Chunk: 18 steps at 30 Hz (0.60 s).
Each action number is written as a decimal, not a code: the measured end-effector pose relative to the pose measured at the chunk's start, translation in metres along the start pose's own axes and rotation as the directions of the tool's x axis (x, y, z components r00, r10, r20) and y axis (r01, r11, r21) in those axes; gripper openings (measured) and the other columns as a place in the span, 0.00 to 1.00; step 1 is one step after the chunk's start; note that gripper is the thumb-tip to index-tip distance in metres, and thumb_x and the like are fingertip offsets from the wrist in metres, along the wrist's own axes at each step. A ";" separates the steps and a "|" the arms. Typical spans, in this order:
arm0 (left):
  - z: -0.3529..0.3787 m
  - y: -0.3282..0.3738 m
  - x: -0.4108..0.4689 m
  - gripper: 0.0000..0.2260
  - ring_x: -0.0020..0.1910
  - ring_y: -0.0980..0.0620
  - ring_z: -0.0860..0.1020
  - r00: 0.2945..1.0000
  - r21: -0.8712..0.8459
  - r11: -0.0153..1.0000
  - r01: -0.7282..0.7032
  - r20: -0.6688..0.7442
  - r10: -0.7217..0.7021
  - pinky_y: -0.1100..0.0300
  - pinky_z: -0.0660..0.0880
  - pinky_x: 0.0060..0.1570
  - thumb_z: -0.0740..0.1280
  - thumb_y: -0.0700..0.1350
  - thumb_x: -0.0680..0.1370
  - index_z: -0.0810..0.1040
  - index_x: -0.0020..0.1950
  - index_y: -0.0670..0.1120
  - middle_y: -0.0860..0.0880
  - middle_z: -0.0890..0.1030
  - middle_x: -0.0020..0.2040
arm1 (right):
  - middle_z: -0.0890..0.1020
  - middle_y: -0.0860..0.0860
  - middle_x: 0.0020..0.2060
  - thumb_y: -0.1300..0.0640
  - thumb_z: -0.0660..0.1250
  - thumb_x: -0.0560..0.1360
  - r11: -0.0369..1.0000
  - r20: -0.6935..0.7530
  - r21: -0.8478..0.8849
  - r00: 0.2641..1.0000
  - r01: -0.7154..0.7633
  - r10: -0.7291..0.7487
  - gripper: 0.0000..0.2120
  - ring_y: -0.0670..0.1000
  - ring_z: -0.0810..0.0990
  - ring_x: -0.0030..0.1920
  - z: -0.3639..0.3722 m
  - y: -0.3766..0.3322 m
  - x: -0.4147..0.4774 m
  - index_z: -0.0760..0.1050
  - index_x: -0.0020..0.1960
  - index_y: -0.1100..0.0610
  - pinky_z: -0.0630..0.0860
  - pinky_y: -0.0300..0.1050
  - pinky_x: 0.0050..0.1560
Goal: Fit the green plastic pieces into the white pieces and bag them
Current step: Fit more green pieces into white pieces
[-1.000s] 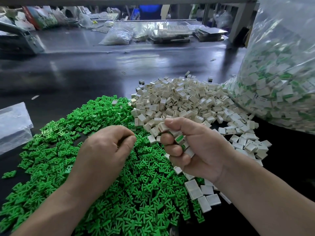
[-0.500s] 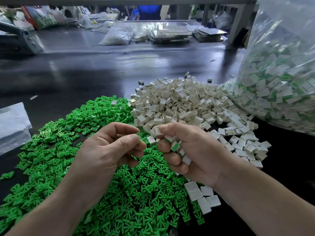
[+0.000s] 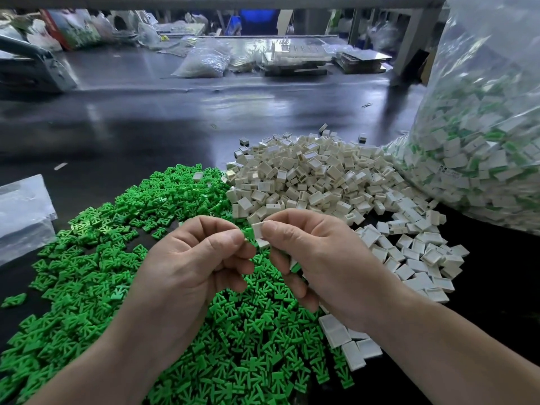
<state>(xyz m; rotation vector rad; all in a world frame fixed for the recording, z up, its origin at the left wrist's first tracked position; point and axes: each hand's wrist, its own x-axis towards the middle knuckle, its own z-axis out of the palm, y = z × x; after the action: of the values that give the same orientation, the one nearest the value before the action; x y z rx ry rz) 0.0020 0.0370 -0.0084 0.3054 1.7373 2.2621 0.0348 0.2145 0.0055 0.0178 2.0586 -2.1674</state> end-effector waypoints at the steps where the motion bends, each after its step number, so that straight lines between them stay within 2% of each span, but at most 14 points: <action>1: 0.001 0.000 -0.001 0.03 0.32 0.50 0.80 1.000 0.002 1.000 -0.003 -0.007 0.003 0.61 0.75 0.26 0.72 0.42 0.70 0.83 0.38 0.50 0.41 0.83 0.38 | 0.75 0.50 0.31 0.51 0.67 0.80 1.000 -0.006 -0.022 1.000 0.019 -0.020 0.08 0.47 0.70 0.22 0.000 0.000 0.000 0.79 0.46 0.55 0.65 0.36 0.20; 6: 0.003 -0.003 -0.002 0.03 0.33 0.48 0.81 0.999 0.048 0.999 -0.026 -0.022 0.027 0.61 0.75 0.27 0.70 0.45 0.72 0.84 0.39 0.51 0.39 0.84 0.40 | 0.76 0.48 0.31 0.50 0.67 0.81 0.993 -0.025 -0.100 0.998 0.057 -0.060 0.08 0.46 0.71 0.23 -0.001 0.000 -0.001 0.80 0.44 0.49 0.67 0.38 0.21; 14: 0.007 -0.010 -0.003 0.05 0.34 0.48 0.80 0.997 0.088 0.995 -0.057 -0.040 0.061 0.61 0.76 0.29 0.68 0.48 0.74 0.83 0.39 0.53 0.42 0.83 0.39 | 0.76 0.46 0.30 0.50 0.66 0.82 0.970 -0.001 -0.218 0.994 0.107 -0.110 0.12 0.45 0.72 0.24 0.002 0.001 -0.005 0.77 0.41 0.50 0.68 0.39 0.22; 18: 0.011 -0.013 -0.006 0.05 0.33 0.49 0.80 0.998 0.015 0.998 -0.055 -0.043 0.055 0.61 0.76 0.30 0.68 0.47 0.74 0.83 0.39 0.52 0.43 0.82 0.37 | 0.76 0.46 0.30 0.49 0.65 0.82 0.984 -0.022 -0.166 0.997 0.072 -0.076 0.11 0.46 0.72 0.24 0.007 0.004 -0.004 0.77 0.42 0.52 0.68 0.40 0.22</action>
<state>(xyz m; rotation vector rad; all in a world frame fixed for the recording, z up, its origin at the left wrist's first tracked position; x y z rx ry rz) 0.0119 0.0484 -0.0177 0.3132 1.7883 2.3120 0.0398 0.2080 0.0021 -0.0479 2.2828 -2.0407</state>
